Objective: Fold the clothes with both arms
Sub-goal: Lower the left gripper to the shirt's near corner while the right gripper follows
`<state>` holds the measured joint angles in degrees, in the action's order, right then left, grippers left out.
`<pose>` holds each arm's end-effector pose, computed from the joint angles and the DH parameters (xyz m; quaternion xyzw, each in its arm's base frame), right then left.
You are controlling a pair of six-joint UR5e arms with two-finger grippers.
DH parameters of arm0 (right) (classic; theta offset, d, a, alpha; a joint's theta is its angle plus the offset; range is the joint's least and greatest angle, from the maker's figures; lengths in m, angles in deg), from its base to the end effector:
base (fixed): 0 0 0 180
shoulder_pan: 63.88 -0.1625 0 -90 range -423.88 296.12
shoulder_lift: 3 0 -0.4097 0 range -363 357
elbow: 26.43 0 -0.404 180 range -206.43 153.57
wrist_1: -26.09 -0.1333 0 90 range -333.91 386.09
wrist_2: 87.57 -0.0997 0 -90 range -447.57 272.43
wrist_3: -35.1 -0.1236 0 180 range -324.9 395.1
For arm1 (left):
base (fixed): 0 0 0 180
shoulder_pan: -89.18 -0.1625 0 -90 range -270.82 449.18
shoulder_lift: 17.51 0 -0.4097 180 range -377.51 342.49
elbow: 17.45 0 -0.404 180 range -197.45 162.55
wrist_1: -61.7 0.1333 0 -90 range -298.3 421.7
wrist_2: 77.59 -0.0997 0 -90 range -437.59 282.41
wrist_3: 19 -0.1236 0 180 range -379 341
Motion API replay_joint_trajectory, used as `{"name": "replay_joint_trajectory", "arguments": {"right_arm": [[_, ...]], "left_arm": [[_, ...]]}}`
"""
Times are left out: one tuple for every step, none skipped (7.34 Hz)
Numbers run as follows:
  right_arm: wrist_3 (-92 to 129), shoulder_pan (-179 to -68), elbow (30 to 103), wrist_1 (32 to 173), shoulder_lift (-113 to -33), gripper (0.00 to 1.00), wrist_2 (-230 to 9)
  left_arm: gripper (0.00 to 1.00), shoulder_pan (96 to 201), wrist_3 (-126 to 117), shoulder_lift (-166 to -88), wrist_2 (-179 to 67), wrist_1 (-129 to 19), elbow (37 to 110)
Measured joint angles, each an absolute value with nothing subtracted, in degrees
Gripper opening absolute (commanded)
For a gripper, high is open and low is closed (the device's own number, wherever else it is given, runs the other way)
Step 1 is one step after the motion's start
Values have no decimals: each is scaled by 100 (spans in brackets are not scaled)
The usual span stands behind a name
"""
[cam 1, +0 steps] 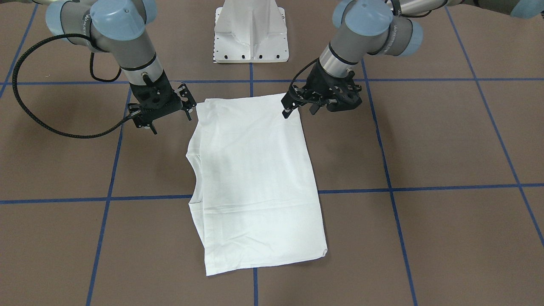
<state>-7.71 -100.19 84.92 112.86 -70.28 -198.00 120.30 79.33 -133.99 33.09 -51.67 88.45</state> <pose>-0.4311 -0.4287 0.2647 0.1417 -0.4027 -0.1563 0.8907 0.4909 -0.4011 0.2135 -0.0423 0.5532 -0.1871 0.8106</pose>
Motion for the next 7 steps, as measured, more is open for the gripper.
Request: {"name": "replay_joint_trajectory", "arguments": {"right_arm": [[-935,-10033,8648,11283,-7097,99,-19995],[-1094,-10033,8755,11276,-7126,99,-20095],[-1207,-10035,8794,11270,-7113,99,-20136],[-1276,-10035,8793,11266,-7090,99,-20152],[-1312,-10038,8794,11261,-7076,99,-20186],[-1349,-10039,8808,11257,-7069,99,-20253],[-1390,-10038,8823,11252,-7064,99,-20309]], "left_arm": [[100,11670,8306,-13392,3031,-5162,8950],[100,11336,8589,-13388,2811,-5051,8989],[100,11064,8716,-13382,2637,-4844,8975],[100,10945,8737,-13373,2556,-4707,8940],[100,10900,8742,-13359,2529,-4607,8914],[100,10883,8754,-13345,2522,-4494,8910],[100,10872,8768,-13324,2521,-4401,8905]]}}
